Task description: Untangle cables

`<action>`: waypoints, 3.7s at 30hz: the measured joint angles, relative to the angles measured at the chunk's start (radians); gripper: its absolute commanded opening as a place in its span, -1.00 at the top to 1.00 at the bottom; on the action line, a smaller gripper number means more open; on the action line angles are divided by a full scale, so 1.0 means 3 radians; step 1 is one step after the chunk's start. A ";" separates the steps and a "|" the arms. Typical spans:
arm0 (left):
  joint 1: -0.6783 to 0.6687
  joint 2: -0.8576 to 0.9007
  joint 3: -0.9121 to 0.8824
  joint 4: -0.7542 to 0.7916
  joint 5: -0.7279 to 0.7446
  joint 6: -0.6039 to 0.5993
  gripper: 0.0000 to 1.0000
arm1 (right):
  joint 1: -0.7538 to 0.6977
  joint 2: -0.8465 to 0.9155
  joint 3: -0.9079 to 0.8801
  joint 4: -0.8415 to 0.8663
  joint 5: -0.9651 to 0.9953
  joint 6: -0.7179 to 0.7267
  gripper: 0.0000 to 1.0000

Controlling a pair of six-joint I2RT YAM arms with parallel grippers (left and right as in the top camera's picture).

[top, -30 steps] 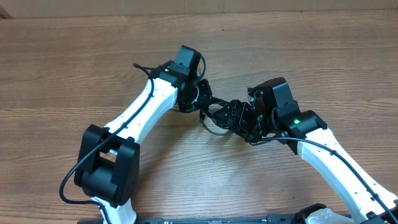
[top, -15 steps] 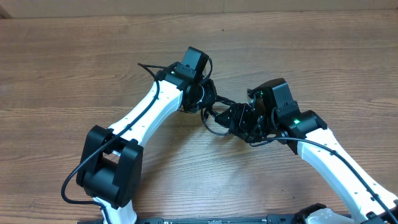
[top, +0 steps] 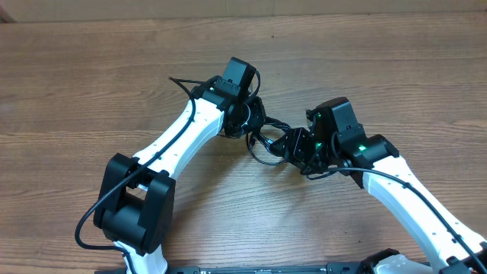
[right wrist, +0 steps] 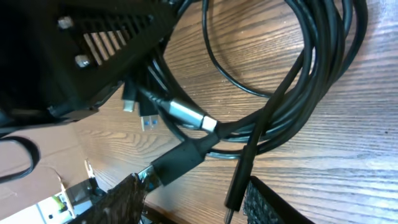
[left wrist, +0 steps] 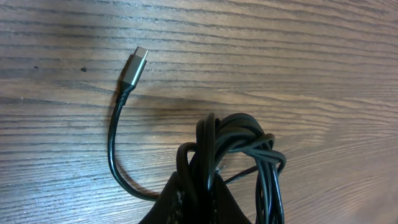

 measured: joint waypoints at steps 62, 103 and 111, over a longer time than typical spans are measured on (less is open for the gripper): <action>-0.0022 0.0000 0.0000 0.0122 0.0645 0.0888 0.91 | 0.0043 0.0178 0.0000 0.0482 0.0734 -0.0273 0.48; 0.0506 0.0001 -0.0001 0.0598 0.2219 0.0987 0.92 | 0.0038 0.0045 0.0191 0.0346 0.0893 -0.0272 0.26; 0.0511 0.0001 0.0000 0.0598 0.2218 0.0961 0.91 | 0.0033 -0.0183 0.0248 0.0179 0.0825 0.0257 0.92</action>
